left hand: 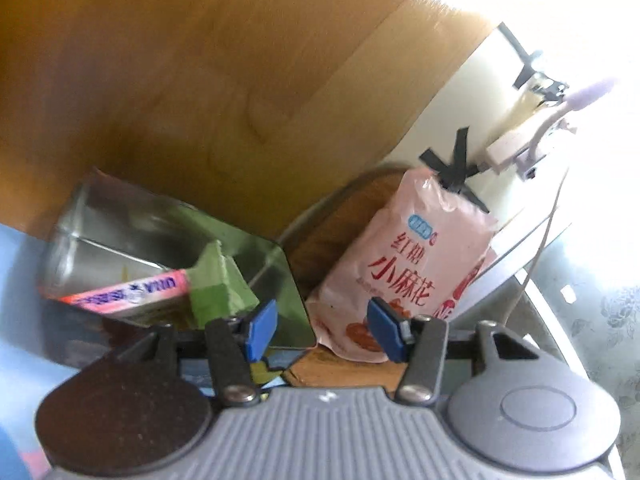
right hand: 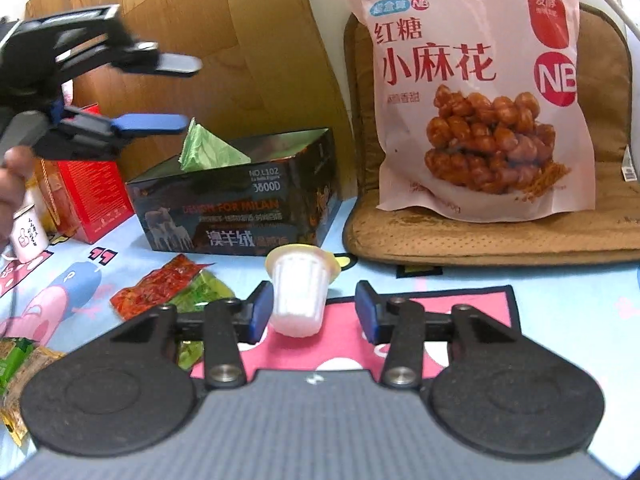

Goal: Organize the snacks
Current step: 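Grasp the white jelly cup with the left tool, then lower the white jelly cup into the black tin and release it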

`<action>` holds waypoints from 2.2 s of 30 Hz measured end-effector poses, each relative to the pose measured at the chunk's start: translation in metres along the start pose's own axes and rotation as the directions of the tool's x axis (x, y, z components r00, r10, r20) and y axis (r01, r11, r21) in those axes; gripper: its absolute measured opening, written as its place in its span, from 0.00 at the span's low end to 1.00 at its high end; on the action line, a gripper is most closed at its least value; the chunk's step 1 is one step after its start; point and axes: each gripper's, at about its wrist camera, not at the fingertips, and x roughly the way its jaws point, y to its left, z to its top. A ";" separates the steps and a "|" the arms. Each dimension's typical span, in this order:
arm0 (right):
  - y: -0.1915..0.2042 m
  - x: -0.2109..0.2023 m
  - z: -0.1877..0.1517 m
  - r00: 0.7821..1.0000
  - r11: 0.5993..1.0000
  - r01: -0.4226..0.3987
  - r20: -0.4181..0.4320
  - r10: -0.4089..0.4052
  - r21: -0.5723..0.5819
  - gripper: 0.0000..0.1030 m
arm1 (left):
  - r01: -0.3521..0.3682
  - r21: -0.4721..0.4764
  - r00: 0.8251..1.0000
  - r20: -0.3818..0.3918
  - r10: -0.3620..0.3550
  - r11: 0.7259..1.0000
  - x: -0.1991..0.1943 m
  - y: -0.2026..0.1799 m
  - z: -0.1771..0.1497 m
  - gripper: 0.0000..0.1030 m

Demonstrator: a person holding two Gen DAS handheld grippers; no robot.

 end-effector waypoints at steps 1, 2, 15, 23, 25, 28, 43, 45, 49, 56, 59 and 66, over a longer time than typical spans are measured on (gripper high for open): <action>0.000 0.000 0.000 1.000 1.000 -0.003 -0.002 0.003 0.003 0.46 | -0.020 -0.012 1.000 -0.014 0.020 1.000 0.008 0.003 0.002 0.49; -0.001 0.001 0.000 1.000 1.000 -0.008 -0.005 0.008 0.006 0.46 | -0.044 -0.016 0.999 -0.022 0.044 0.999 0.013 0.006 0.002 0.49; 0.002 0.002 0.000 0.999 0.999 -0.033 -0.041 0.032 -0.007 0.47 | -0.221 0.047 0.975 0.045 0.219 0.974 0.004 0.007 0.005 0.50; -0.002 -0.010 0.001 0.998 0.990 0.056 0.000 -0.057 -0.130 0.54 | -0.078 0.205 0.984 -0.144 0.109 0.976 0.045 -0.046 -0.042 0.52; -0.006 -0.007 0.002 0.999 0.994 0.023 -0.030 -0.026 -0.110 0.54 | -0.074 0.234 0.976 -0.182 0.119 0.969 0.062 -0.050 -0.053 0.52; -0.001 -0.005 -0.001 0.998 0.992 -0.016 -0.068 0.008 -0.122 0.54 | -0.077 0.256 0.964 -0.227 0.138 0.964 0.083 -0.048 -0.068 0.53; 0.029 -0.019 0.008 0.996 0.988 -0.026 0.080 0.038 -0.155 0.10 | -0.063 0.200 0.990 -0.112 0.086 0.978 0.041 -0.037 -0.046 0.34; 0.038 -0.023 0.022 0.989 0.986 -0.021 0.144 0.046 -0.168 0.10 | -0.068 0.231 0.994 -0.066 0.086 0.971 0.034 -0.046 -0.030 0.36; 0.046 0.000 0.057 0.983 0.982 -0.016 0.176 0.050 -0.186 0.10 | -0.139 0.242 0.990 0.017 0.139 0.960 0.042 -0.048 0.000 0.47; 0.024 0.048 0.068 0.980 0.997 0.010 0.199 0.005 -0.076 0.34 | -0.178 0.188 0.982 -0.023 0.185 0.966 0.069 -0.018 0.014 0.51; 0.016 0.035 0.066 0.970 0.996 0.034 0.244 -0.012 -0.084 0.35 | -0.167 0.180 0.986 0.012 0.168 0.969 0.056 -0.016 0.013 0.51; -0.008 -0.002 0.080 0.952 0.964 -0.267 0.155 0.262 0.013 0.54 | -0.113 0.139 0.993 -0.021 0.117 0.984 -0.013 -0.007 -0.013 0.51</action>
